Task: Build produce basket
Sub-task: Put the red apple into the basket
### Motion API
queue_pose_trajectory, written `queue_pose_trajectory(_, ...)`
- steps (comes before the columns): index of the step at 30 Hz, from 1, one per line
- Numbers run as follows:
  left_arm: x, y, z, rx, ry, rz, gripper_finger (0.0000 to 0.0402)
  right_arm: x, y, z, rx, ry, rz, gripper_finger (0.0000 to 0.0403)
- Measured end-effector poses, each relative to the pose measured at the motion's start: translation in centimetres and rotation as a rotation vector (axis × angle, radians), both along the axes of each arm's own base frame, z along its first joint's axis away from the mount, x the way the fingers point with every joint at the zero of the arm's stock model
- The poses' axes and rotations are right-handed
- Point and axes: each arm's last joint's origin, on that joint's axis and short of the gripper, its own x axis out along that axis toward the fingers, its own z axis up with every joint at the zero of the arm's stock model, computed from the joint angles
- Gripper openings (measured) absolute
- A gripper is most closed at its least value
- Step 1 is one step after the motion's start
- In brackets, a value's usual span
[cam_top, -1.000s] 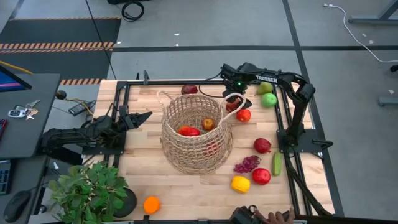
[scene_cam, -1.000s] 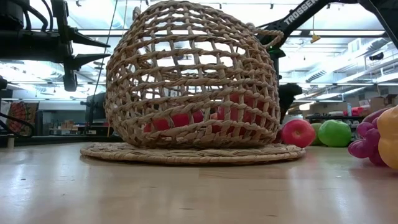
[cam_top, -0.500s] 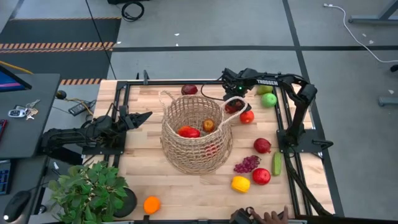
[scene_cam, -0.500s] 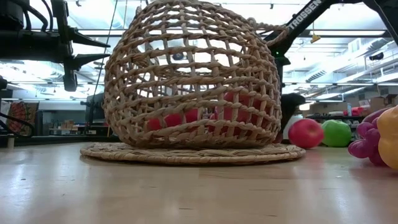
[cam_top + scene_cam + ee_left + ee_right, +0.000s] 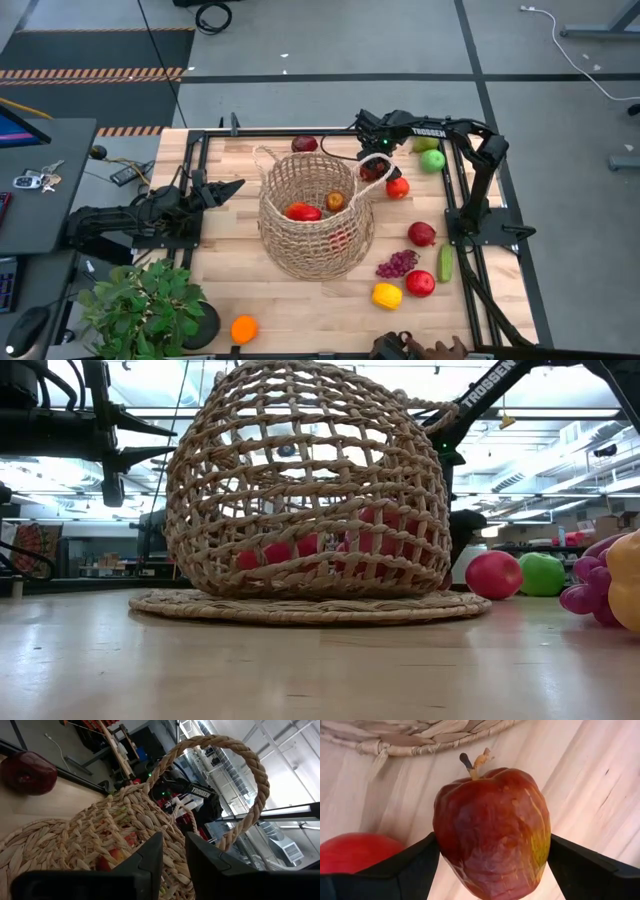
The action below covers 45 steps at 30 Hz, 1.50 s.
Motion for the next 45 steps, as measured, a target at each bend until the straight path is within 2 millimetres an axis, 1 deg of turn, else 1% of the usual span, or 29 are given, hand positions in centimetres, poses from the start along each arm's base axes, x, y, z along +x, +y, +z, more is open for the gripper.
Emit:
queue_pose_trajectory(3,0.0,0.0,0.0,0.0,0.0,0.0,0.0091,0.1,-0.2,0.7,-0.002,-0.01,-0.039,0.0348)
queue_pose_trajectory(6,0.0,0.0,0.0,0.0,0.001,0.0,0.0091,0.2,-0.3,2.2,-0.018,-0.038,-0.059,0.0348)
queue_pose_trajectory(11,0.0,0.0,0.0,0.0,0.0,0.0,0.0091,0.0,-0.5,3.8,-0.048,-0.063,-0.117,0.0347)
queue_pose_trajectory(17,0.0,0.0,0.0,0.0,0.0,0.001,0.009,-0.4,-1.4,6.1,-0.105,-0.104,-0.264,0.0347)
queue_pose_trajectory(23,0.0,0.0,0.0,0.0,0.0,0.0,0.0089,-0.3,-1.6,10.5,-0.1,-0.273,-0.356,0.0347)
queue_pose_trajectory(29,0.0,0.0,0.0,0.0,0.0,0.0,0.0091,-0.2,-1.1,16.2,-0.082,-0.522,-0.413,0.0347)
queue_pose_trajectory(32,0.0,0.0,0.0,0.0,0.0,0.0,0.0088,-0.3,-0.8,19.1,-0.007,-0.672,-0.466,0.0347)
queue_pose_trajectory(36,0.0,0.0,0.0,0.0,0.0,0.0,0.0088,-0.4,-0.2,22.5,0.175,-0.862,-0.568,0.0347)
queue_pose_trajectory(38,0.0,0.0,0.0,0.0,0.0,0.0,0.009,-0.4,0.0,23.8,0.273,-0.952,-0.596,0.0347)
queue_pose_trajectory(41,0.0,0.0,0.0,0.0,0.0,0.0,0.0091,-0.2,0.3,25.5,0.413,-1.076,-0.562,0.0347)
queue_pose_trajectory(45,0.0,0.0,0.0,0.0,0.001,0.0,0.0087,0.7,0.9,27.0,0.594,-1.172,-0.534,0.0347)
